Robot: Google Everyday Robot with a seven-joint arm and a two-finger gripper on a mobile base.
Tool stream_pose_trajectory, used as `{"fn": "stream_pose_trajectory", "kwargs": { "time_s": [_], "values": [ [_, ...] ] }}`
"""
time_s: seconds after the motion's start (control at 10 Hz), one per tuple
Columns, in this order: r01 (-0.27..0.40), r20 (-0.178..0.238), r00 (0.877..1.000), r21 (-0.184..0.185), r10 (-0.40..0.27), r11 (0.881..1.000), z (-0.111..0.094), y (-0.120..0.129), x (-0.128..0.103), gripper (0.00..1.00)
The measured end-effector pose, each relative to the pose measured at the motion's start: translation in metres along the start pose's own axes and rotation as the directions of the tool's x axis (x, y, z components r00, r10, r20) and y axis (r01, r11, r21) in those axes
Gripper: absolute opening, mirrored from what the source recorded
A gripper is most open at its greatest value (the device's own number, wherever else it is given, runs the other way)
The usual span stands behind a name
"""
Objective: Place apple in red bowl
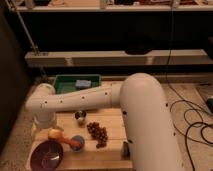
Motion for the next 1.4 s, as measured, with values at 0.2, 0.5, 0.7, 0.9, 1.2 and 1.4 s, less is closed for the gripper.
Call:
{"fn": "stream_pose_trajectory", "kwargs": {
  "time_s": [0.2,0.5,0.7,0.9,1.2,1.4],
  "values": [
    [-0.014,0.011,1.0,-0.024,0.014,1.0,0.004,0.008,0.005,0.8],
    [-0.025,0.077,0.997,-0.042,0.029,0.999,0.027,0.018,0.007,0.8],
    [-0.031,0.115,0.993,-0.051,0.036,0.998,0.035,0.022,0.009,0.8],
    [-0.029,0.139,0.99,-0.065,0.037,0.997,0.043,0.024,0.006,0.8],
    [-0.029,0.163,0.986,-0.084,0.043,0.996,0.05,0.03,0.001,0.77],
    [-0.026,0.177,0.983,-0.088,0.042,0.996,0.055,0.029,-0.003,0.58]
  ]
}}
